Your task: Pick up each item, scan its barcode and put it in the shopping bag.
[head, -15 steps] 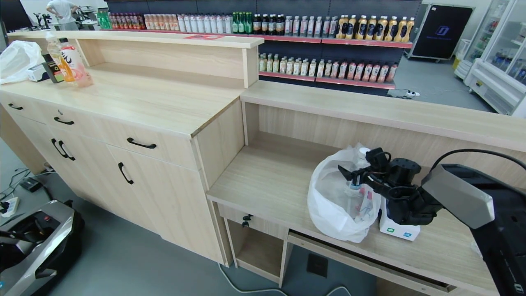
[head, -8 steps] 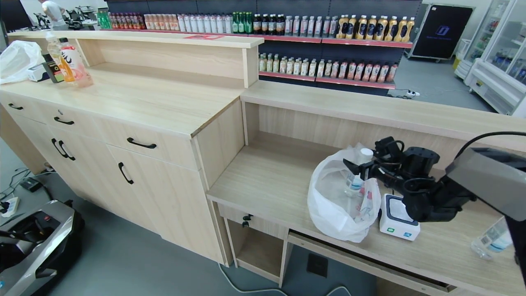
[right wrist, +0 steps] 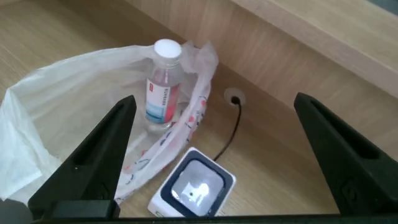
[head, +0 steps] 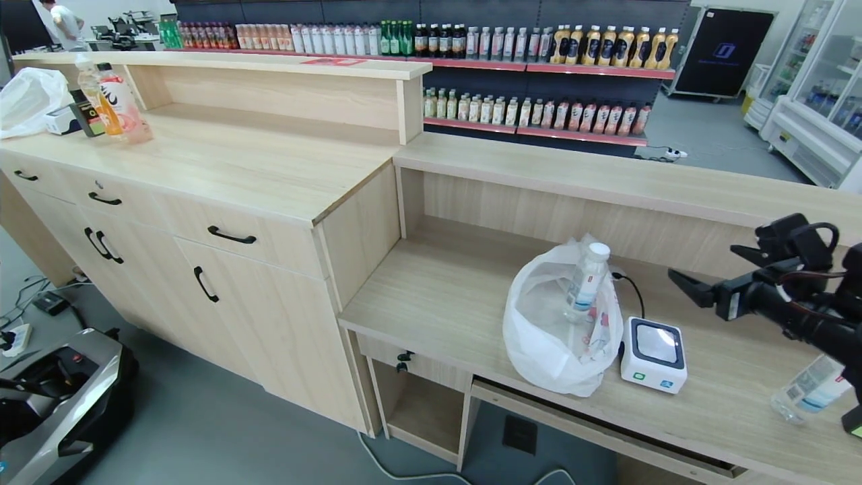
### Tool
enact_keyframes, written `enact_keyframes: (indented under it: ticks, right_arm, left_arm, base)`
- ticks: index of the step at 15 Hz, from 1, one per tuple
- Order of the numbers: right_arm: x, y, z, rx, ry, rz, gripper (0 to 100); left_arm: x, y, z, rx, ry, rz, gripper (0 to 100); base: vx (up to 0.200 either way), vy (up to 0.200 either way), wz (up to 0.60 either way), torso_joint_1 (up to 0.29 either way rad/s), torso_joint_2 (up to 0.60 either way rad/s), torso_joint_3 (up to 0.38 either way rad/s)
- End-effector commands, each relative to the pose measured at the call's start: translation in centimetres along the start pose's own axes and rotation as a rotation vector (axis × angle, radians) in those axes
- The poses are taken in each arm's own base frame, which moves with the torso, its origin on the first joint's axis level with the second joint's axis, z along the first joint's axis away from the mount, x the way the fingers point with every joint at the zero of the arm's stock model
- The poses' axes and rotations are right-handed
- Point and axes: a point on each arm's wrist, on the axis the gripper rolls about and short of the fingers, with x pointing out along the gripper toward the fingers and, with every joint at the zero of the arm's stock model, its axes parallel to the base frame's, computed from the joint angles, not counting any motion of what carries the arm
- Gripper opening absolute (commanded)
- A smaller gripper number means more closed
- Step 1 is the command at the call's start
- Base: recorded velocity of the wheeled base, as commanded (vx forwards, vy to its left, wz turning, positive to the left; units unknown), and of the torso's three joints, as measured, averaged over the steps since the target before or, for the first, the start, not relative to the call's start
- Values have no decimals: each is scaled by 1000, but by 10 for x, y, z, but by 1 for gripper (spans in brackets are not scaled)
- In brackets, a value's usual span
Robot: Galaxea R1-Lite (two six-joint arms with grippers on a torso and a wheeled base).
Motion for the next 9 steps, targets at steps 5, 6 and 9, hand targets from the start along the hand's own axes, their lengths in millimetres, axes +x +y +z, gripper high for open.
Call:
enact_keyframes:
  ticks: [5, 6, 9]
  right_arm:
    - [-69, -46, -4, 100, 223, -316, 100]
    - [-68, -49, -8, 142, 249, -378, 100]
    - [-59, -56, -34, 289, 310, -409, 100]
  left_arm:
    - [0, 0, 0, 0, 0, 0, 0]
    - [0, 0, 0, 0, 0, 0, 0]
    - [0, 0, 0, 0, 0, 0, 0]
  base:
    - [0, 0, -600, -4, 0, 6]
    - [0, 0, -600, 7, 2, -12]
    - [0, 0, 0, 0, 0, 0]
